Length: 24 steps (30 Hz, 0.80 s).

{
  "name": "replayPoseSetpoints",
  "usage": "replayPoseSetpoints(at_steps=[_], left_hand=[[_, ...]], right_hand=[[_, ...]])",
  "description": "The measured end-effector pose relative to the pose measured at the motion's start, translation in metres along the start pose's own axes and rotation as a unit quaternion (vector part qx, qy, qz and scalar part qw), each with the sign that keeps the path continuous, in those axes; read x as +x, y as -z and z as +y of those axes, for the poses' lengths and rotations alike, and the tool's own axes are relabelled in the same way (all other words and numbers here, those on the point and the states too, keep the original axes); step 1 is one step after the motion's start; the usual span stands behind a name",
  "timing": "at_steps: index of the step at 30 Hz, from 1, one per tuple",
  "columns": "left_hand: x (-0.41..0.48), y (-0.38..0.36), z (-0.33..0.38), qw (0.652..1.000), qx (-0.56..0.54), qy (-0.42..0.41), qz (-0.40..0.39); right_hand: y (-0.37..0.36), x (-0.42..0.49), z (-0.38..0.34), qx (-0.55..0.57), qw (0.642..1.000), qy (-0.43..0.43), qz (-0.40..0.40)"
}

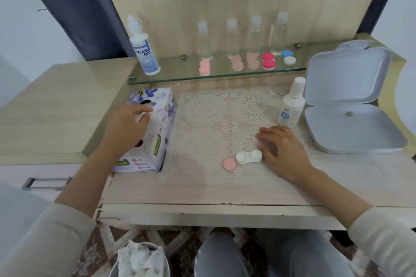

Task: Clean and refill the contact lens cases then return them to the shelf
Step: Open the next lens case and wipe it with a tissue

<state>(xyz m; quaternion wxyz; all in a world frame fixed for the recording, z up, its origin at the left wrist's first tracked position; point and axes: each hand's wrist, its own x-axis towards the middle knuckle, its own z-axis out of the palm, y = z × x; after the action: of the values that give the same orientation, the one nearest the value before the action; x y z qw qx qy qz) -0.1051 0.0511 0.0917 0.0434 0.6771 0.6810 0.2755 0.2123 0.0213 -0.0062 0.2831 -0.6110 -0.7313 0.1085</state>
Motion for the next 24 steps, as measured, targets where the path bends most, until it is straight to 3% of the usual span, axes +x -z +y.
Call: replayPoseSetpoints(at_steps=[3, 11, 24], left_hand=[[0.009, 0.005, -0.018, 0.997, 0.050, 0.042, -0.040], [0.029, 0.000, -0.033, 0.976, 0.166, 0.002, -0.141], [0.029, -0.005, -0.033, 0.967, 0.224, -0.040, -0.117]], right_hand=[[-0.002, 0.001, 0.002, -0.002, 1.000, 0.001, 0.006], [-0.003, 0.001, 0.001, 0.001, 1.000, 0.007, 0.017], [-0.004, 0.000, 0.004, 0.009, 1.000, 0.007, 0.015]])
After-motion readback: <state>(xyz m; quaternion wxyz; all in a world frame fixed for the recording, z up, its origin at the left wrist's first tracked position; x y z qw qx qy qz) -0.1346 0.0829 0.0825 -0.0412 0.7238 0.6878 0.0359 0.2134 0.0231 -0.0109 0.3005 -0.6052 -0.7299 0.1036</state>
